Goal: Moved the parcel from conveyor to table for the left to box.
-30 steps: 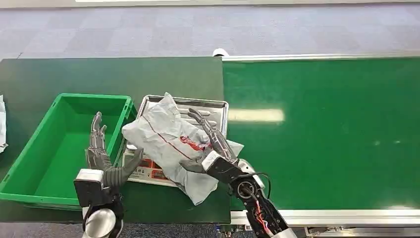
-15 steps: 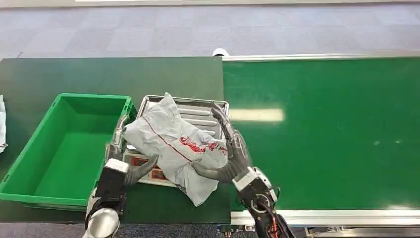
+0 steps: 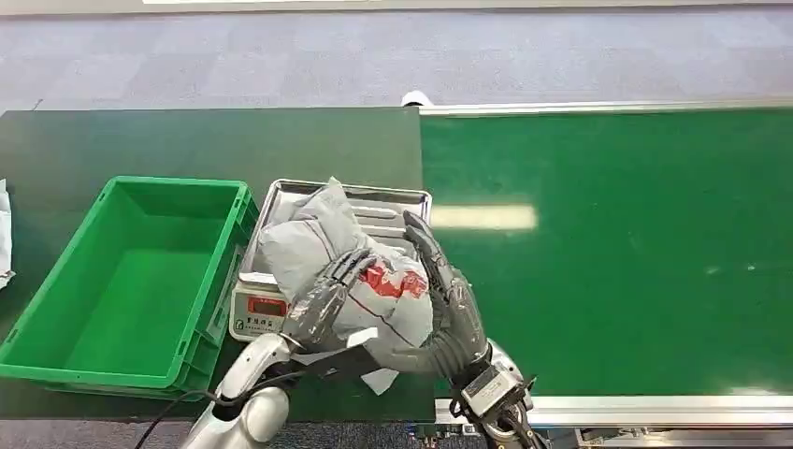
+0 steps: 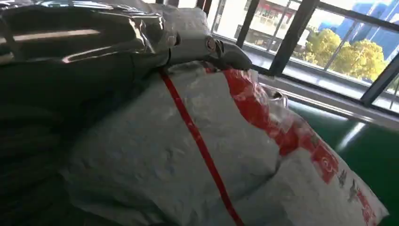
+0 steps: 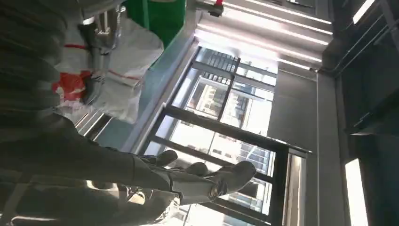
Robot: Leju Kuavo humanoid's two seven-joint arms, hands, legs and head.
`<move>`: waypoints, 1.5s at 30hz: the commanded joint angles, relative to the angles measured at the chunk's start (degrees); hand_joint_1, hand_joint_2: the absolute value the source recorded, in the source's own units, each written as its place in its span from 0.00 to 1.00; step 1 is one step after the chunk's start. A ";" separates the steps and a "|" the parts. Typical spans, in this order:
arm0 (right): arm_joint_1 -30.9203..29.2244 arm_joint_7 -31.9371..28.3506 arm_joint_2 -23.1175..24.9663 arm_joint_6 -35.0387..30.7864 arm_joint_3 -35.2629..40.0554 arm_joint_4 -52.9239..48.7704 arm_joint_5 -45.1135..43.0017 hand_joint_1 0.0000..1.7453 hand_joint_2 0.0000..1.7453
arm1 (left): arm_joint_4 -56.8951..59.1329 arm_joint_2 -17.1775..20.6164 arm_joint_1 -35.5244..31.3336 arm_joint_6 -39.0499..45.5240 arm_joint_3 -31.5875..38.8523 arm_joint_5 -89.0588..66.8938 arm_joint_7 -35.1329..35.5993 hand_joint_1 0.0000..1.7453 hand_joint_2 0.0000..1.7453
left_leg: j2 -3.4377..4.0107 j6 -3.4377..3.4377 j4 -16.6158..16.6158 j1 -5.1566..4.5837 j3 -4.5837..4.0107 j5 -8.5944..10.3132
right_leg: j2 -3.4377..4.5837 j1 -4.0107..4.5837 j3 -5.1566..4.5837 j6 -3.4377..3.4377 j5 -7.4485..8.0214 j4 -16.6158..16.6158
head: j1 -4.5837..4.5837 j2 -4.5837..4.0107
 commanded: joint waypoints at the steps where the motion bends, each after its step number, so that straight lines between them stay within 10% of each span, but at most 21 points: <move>1: 1.51 -0.33 -1.92 1.97 1.01 -1.93 -1.72 0.00 1.00 | 13.89 0.63 -3.38 -1.53 -4.86 -1.18 0.94 0.76 1.00 | -0.03 0.01 -0.13 0.01 0.21 0.02 | -0.11 0.03 0.25 -0.04 0.00 -0.15 | -0.02 0.00; 4: 1.75 -0.28 -1.80 2.03 0.77 -1.89 -1.52 0.00 1.00 | 13.22 0.91 -2.89 -1.46 -4.33 -1.09 0.91 0.90 1.00 | -0.03 0.02 -0.14 0.00 0.22 0.04 | -0.12 0.01 0.31 -0.03 0.02 -0.15 | -0.02 0.00; 21: 1.53 0.10 -2.04 1.53 0.62 -1.26 -0.88 0.00 1.00 | 1.52 1.44 0.20 0.62 1.72 17.24 -10.60 0.89 1.00 | 0.12 0.05 -0.14 -0.01 0.61 0.02 | 0.01 0.01 0.70 -0.03 0.03 -0.16 | 0.00 0.00; 32: 2.74 1.59 -1.79 -0.70 -0.89 0.15 -0.32 0.00 1.00 | -23.94 2.53 5.79 19.73 8.77 25.32 -22.44 1.00 1.00 | 0.08 0.01 -0.01 0.04 0.22 -0.05 | -0.01 0.06 0.27 -0.05 -0.05 -0.04 | 0.00 0.00; 45: 4.67 1.37 -1.29 -3.22 -3.61 4.48 0.23 0.00 1.00 | -10.16 3.38 2.57 32.32 26.61 27.21 -12.36 1.00 1.00 | 0.04 -0.05 -0.15 0.01 0.30 -0.01 | -0.04 0.02 0.33 -0.09 -0.05 -0.10 | 0.02 0.00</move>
